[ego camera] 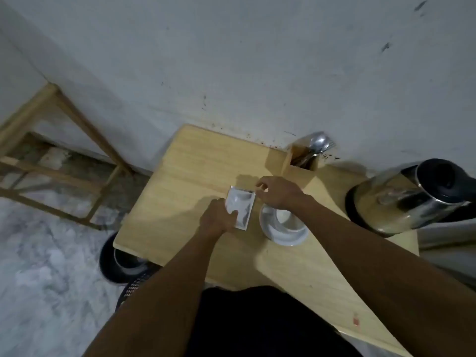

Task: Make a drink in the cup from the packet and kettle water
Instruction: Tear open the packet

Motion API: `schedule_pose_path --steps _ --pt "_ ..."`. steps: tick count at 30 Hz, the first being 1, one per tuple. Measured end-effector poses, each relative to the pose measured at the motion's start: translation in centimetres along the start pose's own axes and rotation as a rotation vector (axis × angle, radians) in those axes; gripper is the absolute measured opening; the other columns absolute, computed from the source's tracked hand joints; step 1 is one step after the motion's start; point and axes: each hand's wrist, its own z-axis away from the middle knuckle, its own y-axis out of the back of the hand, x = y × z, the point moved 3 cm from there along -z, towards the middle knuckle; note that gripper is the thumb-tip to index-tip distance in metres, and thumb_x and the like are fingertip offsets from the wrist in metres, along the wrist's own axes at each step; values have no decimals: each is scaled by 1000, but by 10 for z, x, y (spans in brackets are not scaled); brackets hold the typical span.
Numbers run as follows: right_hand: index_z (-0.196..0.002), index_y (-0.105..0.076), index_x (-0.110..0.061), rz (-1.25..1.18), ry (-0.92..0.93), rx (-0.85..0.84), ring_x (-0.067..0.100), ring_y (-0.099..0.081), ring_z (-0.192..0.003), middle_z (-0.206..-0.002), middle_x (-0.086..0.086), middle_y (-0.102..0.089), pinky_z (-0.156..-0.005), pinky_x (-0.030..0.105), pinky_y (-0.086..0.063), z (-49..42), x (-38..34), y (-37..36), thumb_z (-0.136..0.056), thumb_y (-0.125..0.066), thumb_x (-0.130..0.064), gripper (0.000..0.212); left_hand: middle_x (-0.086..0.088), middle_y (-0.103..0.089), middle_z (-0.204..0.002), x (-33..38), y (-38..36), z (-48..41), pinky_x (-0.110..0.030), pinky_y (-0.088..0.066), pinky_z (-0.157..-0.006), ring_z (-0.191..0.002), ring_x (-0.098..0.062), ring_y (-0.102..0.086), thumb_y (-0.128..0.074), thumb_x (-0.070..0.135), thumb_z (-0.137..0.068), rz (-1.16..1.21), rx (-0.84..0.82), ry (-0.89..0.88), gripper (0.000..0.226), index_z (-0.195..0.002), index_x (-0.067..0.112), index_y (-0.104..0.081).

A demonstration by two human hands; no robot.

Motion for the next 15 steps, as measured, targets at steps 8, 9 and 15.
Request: schedule_pose_path --steps 8,9,15 --pt "-132 -54 -28 135 -67 -98 24 -54 -120 -134 0 -57 -97 39 -43 -42 -7 -30 -89 -52 -34 43 -10 -58 -115 -5 -7 -7 -42 -46 -87 -105 -32 -59 -56 41 -89 -116 199 1 40 -118 14 -52" --pt "-131 -55 -27 137 -61 -110 25 -54 -118 -133 0 -57 -96 39 -44 -47 -9 -33 -88 -53 -33 44 -9 -58 -114 -6 -8 -6 -42 -46 -86 -103 -31 -60 -55 42 -89 -131 195 -7 39 -117 14 -52" --pt "-120 -62 -26 183 -50 -64 26 -57 -112 -121 2 -63 -92 36 -41 -66 -21 -50 -87 -55 -27 34 -7 -59 -113 -10 -10 -11 -41 -46 -87 -101 -29 -60 -53 44 -90 -148 205 -18 38 -117 17 -53"
